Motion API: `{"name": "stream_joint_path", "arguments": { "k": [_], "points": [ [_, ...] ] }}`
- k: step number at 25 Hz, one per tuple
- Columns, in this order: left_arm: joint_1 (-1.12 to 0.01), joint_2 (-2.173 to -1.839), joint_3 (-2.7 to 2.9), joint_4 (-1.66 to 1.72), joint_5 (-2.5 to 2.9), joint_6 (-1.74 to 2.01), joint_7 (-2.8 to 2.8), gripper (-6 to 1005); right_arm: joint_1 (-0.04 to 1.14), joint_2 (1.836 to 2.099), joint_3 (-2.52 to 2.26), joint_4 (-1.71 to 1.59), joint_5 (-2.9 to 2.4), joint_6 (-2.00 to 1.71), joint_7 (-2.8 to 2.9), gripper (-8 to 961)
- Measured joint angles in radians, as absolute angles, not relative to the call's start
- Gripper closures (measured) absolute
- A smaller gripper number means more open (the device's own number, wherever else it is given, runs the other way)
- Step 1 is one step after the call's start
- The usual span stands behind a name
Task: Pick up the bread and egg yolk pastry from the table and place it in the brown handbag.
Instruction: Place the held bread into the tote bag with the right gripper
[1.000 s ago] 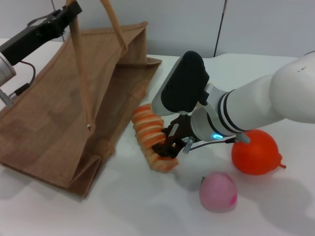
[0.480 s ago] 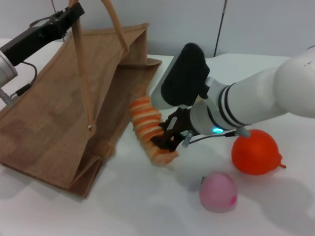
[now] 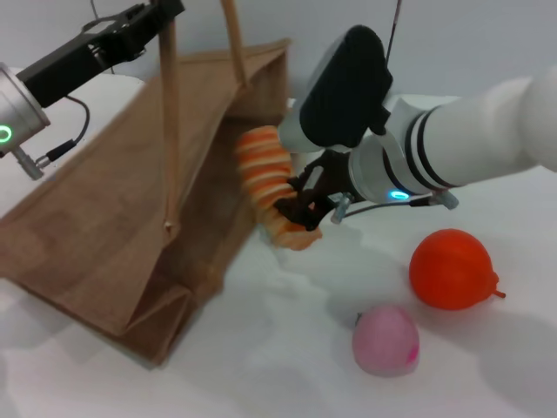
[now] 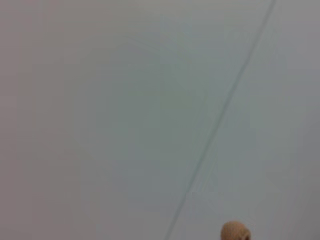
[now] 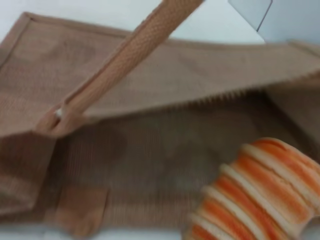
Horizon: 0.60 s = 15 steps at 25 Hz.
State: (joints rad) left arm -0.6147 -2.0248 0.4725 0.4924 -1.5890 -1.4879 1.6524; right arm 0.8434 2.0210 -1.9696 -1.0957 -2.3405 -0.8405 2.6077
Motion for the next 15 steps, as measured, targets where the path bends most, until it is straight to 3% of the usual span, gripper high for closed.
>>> {"name": "stream_joint_path", "arguments": {
  "k": [15],
  "points": [
    [-0.662,-2.027,0.472,0.491,-1.583,-1.638,1.606,875,0.942,2.029,-1.978,-0.961,-2.304,-0.757,2.612,679]
  ]
}}
